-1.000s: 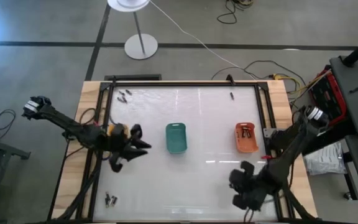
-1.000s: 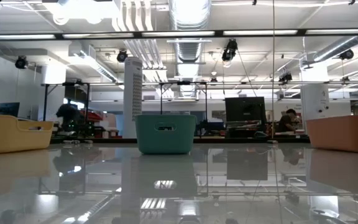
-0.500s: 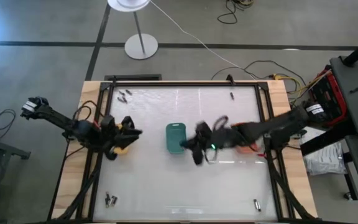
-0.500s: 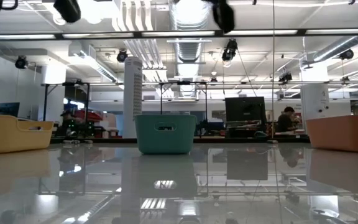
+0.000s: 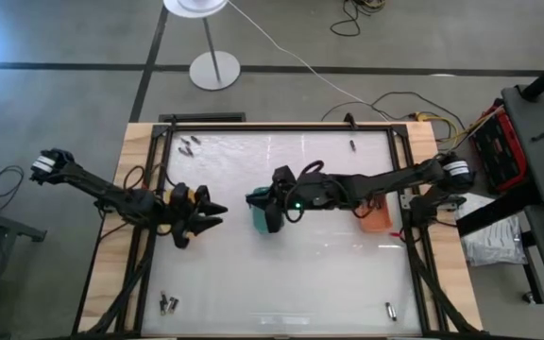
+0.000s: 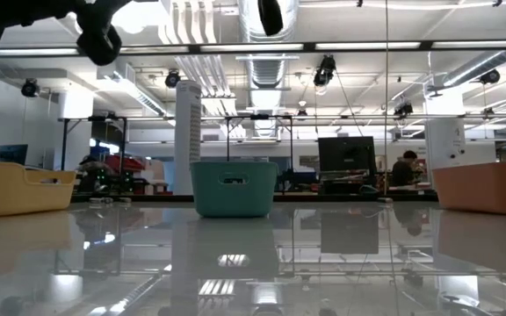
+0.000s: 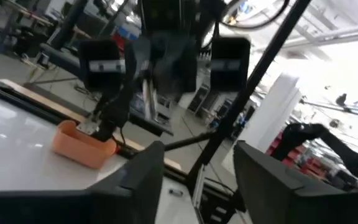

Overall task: Sort batteries
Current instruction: Put the silver battery into the green bin

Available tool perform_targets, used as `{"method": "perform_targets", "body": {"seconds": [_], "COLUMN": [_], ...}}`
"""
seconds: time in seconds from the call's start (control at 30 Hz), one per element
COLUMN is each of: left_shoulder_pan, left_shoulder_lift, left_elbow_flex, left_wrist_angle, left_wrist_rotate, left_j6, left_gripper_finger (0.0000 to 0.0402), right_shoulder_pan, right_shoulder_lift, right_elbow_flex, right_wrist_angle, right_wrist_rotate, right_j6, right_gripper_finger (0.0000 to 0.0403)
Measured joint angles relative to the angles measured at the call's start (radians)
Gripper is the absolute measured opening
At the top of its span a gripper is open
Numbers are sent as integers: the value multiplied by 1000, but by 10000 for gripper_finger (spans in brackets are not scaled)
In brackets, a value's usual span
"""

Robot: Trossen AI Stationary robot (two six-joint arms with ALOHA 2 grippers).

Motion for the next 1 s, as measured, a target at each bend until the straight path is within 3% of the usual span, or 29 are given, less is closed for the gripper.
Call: {"method": "perform_targets", "body": {"seconds": [0.13,0.43,0.67,0.83,1.0], "left_shoulder_pan": [1,15,57,112,148], "left_shoulder_lift": [8,61,139,206,252], "left_elbow_flex": [0,18,124,208,279], "left_wrist_angle": [-32,-24,-45,-168,-137], "left_wrist_rotate": [28,54,43,74,152], "left_j6": [-6,1,200,200,190], "left_gripper_finger": [205,211,230,215,178], "right_shoulder_pan": [1,8,34,42,46], "right_shoulder_lift": [13,12,12,12,12], "right_elbow_flex": [20,25,25,25,25], "right_wrist_angle": [-6,50,61,67,66], "right_wrist_rotate": [-4,4,5,34,42], "right_j6": [-3,-29,-136,-180,-199], "right_gripper_finger": [13,13,13,13,13]}}
